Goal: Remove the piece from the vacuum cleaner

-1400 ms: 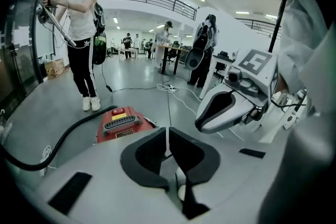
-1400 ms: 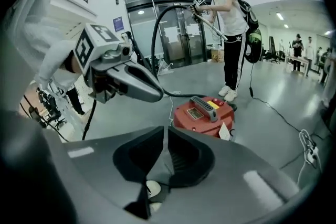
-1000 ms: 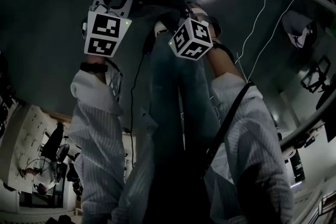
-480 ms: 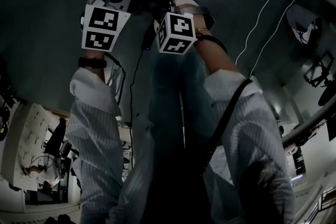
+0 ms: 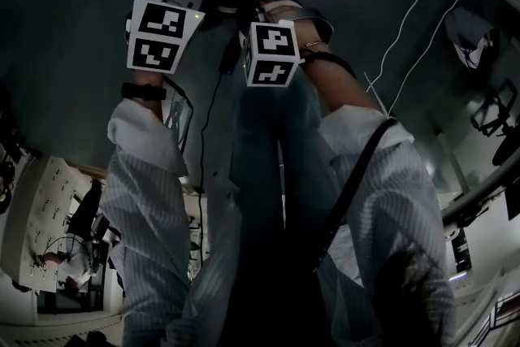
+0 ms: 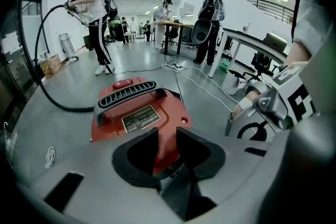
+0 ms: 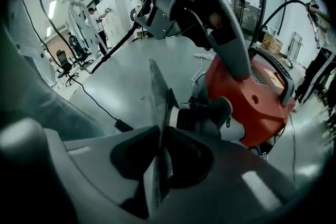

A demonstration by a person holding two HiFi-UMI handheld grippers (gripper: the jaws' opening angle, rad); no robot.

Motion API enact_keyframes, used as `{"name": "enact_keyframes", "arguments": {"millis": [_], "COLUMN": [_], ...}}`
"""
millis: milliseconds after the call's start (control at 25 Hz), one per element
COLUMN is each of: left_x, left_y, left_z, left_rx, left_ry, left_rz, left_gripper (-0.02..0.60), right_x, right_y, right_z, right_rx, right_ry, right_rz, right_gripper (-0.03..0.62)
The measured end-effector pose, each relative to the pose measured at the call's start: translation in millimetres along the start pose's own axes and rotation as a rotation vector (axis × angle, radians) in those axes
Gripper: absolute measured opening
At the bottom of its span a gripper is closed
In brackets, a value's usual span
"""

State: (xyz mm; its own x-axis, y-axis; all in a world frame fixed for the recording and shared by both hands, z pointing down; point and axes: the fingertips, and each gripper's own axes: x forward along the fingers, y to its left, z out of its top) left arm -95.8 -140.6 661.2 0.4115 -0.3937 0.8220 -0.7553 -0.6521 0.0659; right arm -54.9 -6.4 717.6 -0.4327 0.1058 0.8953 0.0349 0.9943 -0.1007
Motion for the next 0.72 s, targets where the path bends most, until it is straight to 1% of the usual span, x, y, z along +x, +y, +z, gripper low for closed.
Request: {"name": "enact_keyframes", "arguments": {"millis": [200,400,440,480,520,560,600,640,720], "left_x": [0,1,1,1,0,0,0,-1,-3], "left_y": [-1,1,2,2,3,3,2,1,-1], "left_z": [1,-1,-1,-1,-1,-1,0,0,0], "left_rx": [0.001,-0.005,-0.006,-0.006,-0.006,-0.008,-0.012,-0.019,-0.04], "left_ry": [0.013,0.002,0.0,0.0,0.0,0.0,-0.003,-0.01,-0.029], "left_rz": [-0.005,-0.004,-0.004,-0.005,-0.004,-0.002,0.0,-0.001,-0.01], "left_gripper": [0.094,0.094,0.094,0.094,0.094,0.094,0.094,0.092,0.092], "right_x": [-1,2,3,4,5,7,9,9,6], "right_y": [17,27,35,48,64,79,89,95,97], "right_z": [0,-1,-1,-2,-3,-6,-11,-15,-18], "right_rx": [-0.019,-0.026,-0.051,-0.092,-0.134,-0.149,-0.125,-0.079,-0.006], "right_ry": [0.004,0.004,0.006,0.009,0.011,0.013,0.013,0.01,-0.007], "right_rz": [0.068,0.118,0.147,0.189,0.224,0.234,0.227,0.218,0.206], "right_gripper": [0.057,0.058,0.058,0.031,0.029,0.029,0.029,0.029,0.029]}}
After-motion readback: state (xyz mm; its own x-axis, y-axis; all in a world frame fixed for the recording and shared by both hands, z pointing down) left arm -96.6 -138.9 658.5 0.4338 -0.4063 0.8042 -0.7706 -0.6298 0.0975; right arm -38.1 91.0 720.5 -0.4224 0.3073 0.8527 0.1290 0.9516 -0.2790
